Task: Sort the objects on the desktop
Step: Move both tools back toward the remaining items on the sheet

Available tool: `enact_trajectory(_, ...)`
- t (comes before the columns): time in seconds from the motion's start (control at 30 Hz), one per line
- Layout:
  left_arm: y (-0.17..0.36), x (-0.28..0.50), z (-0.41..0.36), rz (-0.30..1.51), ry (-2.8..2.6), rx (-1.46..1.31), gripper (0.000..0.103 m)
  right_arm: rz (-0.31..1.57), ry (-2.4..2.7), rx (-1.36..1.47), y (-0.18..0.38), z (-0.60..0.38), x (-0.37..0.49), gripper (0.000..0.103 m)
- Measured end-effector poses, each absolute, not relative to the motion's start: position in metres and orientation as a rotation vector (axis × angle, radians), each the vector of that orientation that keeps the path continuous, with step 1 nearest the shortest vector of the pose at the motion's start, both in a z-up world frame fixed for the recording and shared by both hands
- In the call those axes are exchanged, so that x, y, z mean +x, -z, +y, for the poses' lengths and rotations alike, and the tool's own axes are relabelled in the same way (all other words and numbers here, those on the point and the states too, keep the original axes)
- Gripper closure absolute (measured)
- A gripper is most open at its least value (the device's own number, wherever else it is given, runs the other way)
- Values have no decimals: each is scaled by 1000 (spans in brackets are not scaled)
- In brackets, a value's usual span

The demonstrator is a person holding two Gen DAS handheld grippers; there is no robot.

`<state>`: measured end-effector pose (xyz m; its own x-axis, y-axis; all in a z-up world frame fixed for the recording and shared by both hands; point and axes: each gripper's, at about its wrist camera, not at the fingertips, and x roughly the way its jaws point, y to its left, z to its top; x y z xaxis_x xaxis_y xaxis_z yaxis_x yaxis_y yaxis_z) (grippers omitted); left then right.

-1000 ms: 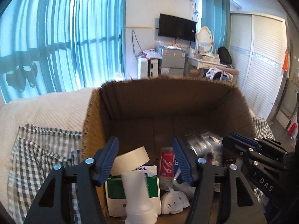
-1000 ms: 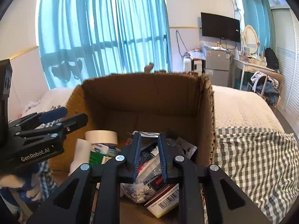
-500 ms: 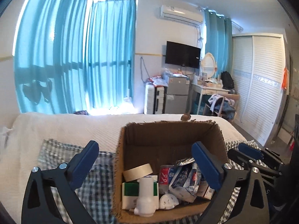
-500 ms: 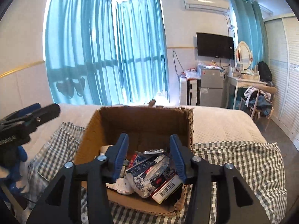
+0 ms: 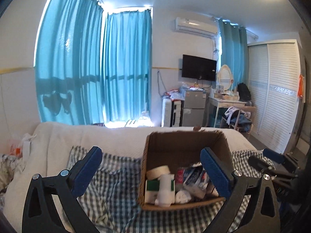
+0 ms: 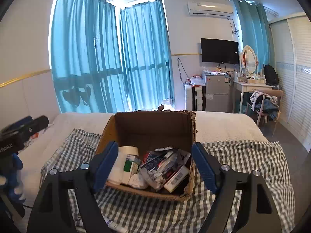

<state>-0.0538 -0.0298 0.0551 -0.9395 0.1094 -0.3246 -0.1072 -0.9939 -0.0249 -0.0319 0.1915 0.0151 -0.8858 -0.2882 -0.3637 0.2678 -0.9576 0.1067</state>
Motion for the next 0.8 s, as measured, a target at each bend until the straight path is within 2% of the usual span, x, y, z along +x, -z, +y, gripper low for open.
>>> enact_trajectory(0.5,-5,-26,-50,-42,-2975,-661,0,-57,2771,609,24,181,12,23)
enact_trajectory(0.8,29,-31,-35,96,-2916,-815,0,46,2718,743,60,167,0,23)
